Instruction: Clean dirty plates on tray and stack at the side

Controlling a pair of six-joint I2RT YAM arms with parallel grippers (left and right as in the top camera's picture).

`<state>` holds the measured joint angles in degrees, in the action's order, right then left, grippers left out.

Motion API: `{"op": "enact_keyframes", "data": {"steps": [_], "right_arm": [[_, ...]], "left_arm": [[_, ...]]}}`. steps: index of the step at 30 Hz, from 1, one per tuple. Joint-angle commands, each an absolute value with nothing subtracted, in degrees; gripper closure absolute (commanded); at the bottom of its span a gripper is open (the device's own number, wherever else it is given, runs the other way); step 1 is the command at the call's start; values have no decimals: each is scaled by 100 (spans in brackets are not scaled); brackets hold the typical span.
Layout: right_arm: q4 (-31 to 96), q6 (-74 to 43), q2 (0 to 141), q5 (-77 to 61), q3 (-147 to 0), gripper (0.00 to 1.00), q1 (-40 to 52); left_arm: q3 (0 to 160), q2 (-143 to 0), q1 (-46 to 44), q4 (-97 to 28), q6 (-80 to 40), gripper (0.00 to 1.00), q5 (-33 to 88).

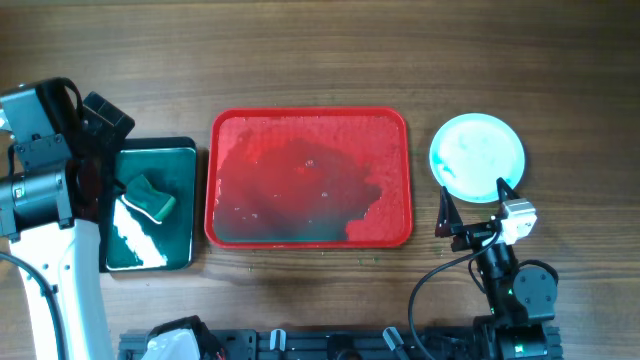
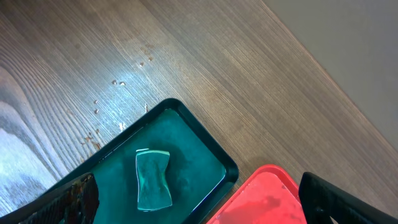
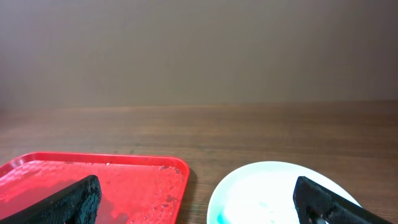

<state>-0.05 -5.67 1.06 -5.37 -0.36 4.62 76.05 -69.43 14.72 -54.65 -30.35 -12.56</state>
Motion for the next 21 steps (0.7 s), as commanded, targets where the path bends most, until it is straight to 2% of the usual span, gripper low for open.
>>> {"op": "enact_keyframes", "data": {"steps": [1, 7, 12, 13, 16, 19, 21], "right_arm": [[-34, -464, 130, -602, -30, 0, 482], [-34, -464, 130, -602, -30, 0, 482], [-34, -467, 130, -602, -30, 0, 482], [-34, -464, 130, -602, -30, 0, 482], [-36, -464, 130, -602, -30, 0, 482], [-34, -467, 130, -602, -30, 0, 482], [-36, -464, 130, -602, -30, 0, 482]], "left_arm": [[7618, -6934, 1448, -5454, -3048, 0, -1249], [7607, -6611, 1173, -5476, -3048, 0, -1249], [7524, -5227, -587, -5636, -2593, 0, -2217], [6993, -4499, -550, -5308, -2633, 0, -2099], [5852, -3616, -287, -4270, -2569, 0, -1848], [3844, -2331, -12, -2351, -2486, 0, -1476], [2696, -1739, 45, -1039, -1693, 0, -764]]}}
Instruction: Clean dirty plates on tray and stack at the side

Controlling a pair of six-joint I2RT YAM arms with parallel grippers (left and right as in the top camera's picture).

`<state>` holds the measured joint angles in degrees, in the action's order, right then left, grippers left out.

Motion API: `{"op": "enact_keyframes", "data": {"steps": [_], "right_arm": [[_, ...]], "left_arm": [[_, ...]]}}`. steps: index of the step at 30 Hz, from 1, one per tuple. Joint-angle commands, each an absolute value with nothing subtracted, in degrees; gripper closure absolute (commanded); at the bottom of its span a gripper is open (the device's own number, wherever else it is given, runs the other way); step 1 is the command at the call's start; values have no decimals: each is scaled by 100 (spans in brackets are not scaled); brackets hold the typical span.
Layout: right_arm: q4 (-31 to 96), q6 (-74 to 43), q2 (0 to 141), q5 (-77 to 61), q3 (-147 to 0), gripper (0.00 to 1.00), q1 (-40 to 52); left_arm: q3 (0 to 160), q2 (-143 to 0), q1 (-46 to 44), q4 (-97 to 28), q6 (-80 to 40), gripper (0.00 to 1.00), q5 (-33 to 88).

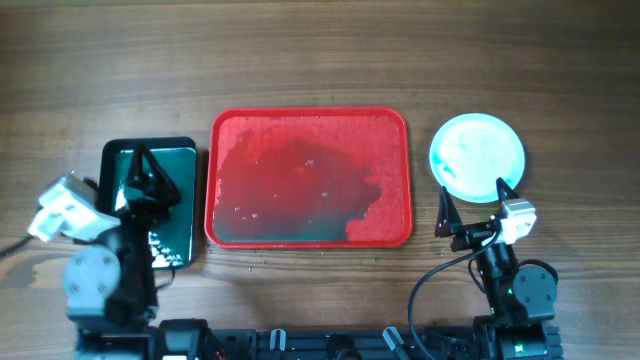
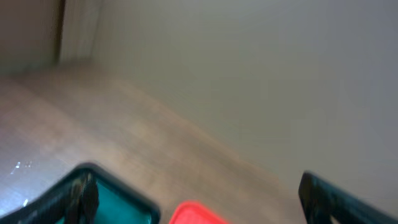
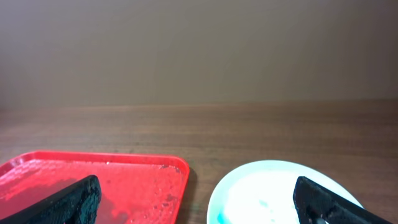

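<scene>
The red tray (image 1: 310, 178) lies mid-table, wet and smeared, with no plate on it; its corners show as the red tray (image 3: 93, 177) and the red tray (image 2: 189, 213). One pale blue-white plate (image 1: 477, 157) rests on the wood to its right, seen also as the plate (image 3: 280, 193). My right gripper (image 1: 470, 205) is open just in front of the plate, right gripper (image 3: 196, 205) holding nothing. My left gripper (image 1: 150, 178) is open over the dark green tray (image 1: 185, 150); left gripper (image 2: 199, 208) is blurred and empty. The sponge is hidden under that arm.
The dark green tray (image 2: 118, 202) sits directly left of the red tray. Both arm bases stand at the near table edge. Bare wooden table (image 1: 320, 60) stretches behind the trays, with a plain wall beyond it.
My left arm was raised at the far left beside the green tray; now it sits low at the near left with its gripper over that tray. The right arm, plate and red tray are unchanged.
</scene>
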<state>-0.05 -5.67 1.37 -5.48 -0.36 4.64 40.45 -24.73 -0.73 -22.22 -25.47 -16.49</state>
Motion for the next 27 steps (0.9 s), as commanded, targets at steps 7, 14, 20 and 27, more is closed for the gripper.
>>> {"op": "enact_keyframes", "data": {"steps": [7, 14, 20, 27], "right_arm": [[-36, -464, 130, -602, -30, 0, 482], [-34, -464, 130, -602, -30, 0, 482], [-34, -462, 130, -602, -30, 0, 482], [-34, -464, 130, -602, -30, 0, 482]], "left_arm": [[318, -440, 89, 663, -464, 0, 45], [32, -16, 244, -443, -469, 0, 23], [32, -27, 248, -432, -473, 0, 58], [32, -32, 248, -432, -473, 0, 58]]}}
